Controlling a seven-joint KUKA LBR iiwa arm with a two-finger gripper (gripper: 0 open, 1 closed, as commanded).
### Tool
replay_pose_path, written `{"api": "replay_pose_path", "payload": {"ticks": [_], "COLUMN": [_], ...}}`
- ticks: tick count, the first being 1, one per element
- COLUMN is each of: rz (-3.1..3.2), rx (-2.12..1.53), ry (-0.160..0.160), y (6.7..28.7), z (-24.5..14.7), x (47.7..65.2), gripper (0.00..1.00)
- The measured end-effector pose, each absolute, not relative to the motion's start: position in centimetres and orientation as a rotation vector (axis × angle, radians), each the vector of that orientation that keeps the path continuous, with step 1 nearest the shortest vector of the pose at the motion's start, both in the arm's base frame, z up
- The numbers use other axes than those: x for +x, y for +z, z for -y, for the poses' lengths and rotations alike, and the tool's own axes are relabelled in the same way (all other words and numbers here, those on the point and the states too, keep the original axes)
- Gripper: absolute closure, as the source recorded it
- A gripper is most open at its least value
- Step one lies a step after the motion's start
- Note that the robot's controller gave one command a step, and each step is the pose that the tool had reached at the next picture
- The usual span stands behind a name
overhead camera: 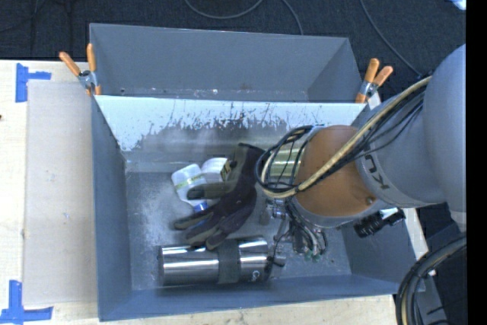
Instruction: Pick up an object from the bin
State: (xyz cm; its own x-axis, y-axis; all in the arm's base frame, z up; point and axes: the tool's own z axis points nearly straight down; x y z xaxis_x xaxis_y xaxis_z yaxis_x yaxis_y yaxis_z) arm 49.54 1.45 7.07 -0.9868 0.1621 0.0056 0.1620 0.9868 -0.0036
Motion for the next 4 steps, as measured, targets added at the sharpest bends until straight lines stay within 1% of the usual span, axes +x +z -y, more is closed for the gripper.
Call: {"api": "replay_pose_path", "payload": {"ticks": [1, 2, 3, 4], "rz": [3.139, 3.128, 3.134, 3.134], "rx": [0.022, -0.207, -0.221, -0.220], "ry": [0.002, 0.006, 0.005, 0.005], "y": [7.0, 7.0, 7.3, 7.3], "z": [-3.0, -5.0, -6.7, -6.7], "x": [49.3, 49.4, 50.4, 50.4], "gripper": [0.00, 0.00, 1.00, 1.00]}}
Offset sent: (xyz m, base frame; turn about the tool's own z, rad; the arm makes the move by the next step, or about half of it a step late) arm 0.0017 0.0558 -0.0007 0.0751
